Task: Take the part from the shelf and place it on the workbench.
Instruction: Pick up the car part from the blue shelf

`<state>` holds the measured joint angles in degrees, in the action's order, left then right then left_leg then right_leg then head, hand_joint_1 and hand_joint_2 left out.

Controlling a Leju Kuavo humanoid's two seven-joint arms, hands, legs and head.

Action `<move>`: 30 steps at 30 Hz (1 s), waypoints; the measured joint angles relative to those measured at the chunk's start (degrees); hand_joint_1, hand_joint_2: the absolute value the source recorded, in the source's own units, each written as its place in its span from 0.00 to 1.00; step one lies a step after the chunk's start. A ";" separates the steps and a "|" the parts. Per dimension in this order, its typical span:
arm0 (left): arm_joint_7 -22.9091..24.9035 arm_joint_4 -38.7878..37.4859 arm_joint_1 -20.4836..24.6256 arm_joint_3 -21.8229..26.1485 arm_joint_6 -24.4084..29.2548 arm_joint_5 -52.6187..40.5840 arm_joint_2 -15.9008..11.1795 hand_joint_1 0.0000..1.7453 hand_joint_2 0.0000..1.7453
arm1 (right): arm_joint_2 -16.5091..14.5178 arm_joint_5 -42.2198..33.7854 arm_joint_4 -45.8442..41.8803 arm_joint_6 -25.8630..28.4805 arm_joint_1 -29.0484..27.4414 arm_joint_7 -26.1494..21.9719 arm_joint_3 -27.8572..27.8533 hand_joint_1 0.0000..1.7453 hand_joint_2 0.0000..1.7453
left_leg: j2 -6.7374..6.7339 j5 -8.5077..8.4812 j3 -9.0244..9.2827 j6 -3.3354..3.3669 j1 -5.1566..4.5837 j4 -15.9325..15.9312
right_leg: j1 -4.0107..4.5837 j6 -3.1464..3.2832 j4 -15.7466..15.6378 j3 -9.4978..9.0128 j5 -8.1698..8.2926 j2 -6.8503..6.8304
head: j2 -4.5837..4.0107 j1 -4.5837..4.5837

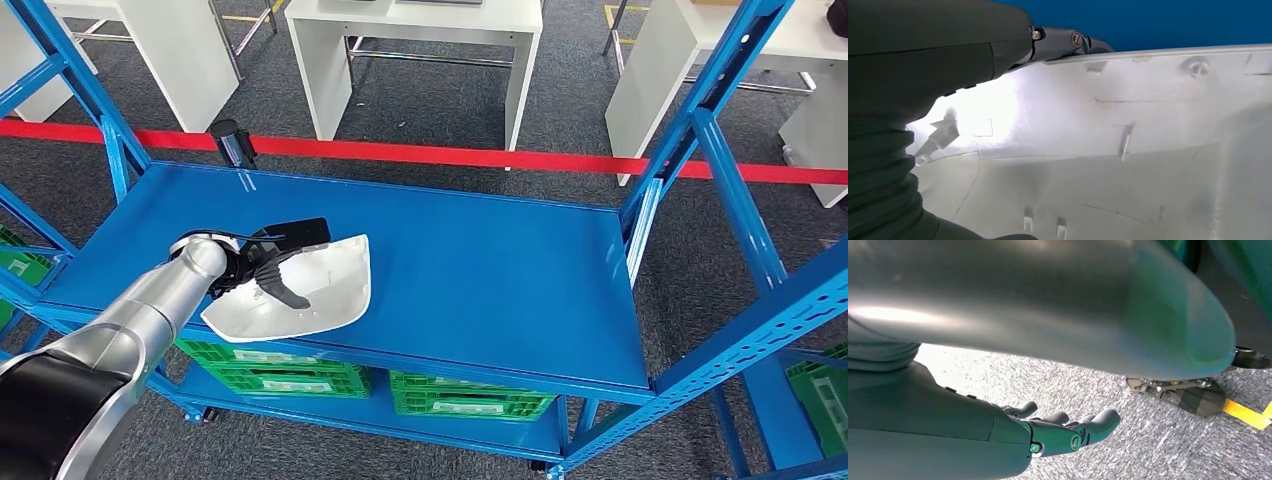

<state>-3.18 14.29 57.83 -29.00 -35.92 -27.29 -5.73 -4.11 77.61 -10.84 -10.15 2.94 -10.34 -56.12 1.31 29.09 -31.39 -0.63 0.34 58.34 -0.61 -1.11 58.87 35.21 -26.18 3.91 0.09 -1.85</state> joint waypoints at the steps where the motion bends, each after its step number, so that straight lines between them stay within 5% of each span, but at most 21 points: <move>1: -0.13 0.00 0.00 -0.01 0.00 -0.02 0.00 0.00 1.00 | -0.02 0.01 0.00 0.01 0.00 0.00 0.00 0.00 0.00 | 0.00 0.00 0.00 0.00 0.00 0.00 | 0.00 0.00 0.00 0.00 0.00 0.00 | 0.00 -0.01; 30: -2.10 -0.07 -0.05 -1.16 0.79 -0.68 -0.31 0.00 1.00 | -0.18 0.02 0.00 0.05 -0.03 0.11 -0.01 0.00 0.00 | 0.00 0.00 -0.02 0.00 0.00 0.00 | 0.00 0.00 0.00 0.01 0.00 0.00 | 0.00 -0.01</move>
<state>-5.28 14.23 57.78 -30.16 -35.12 -27.98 -6.03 -4.28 77.64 -10.84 -10.10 2.92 -10.23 -56.13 1.31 29.09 -31.41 -0.63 0.34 58.34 -0.61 -1.10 58.87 35.22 -26.18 3.91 0.09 -1.85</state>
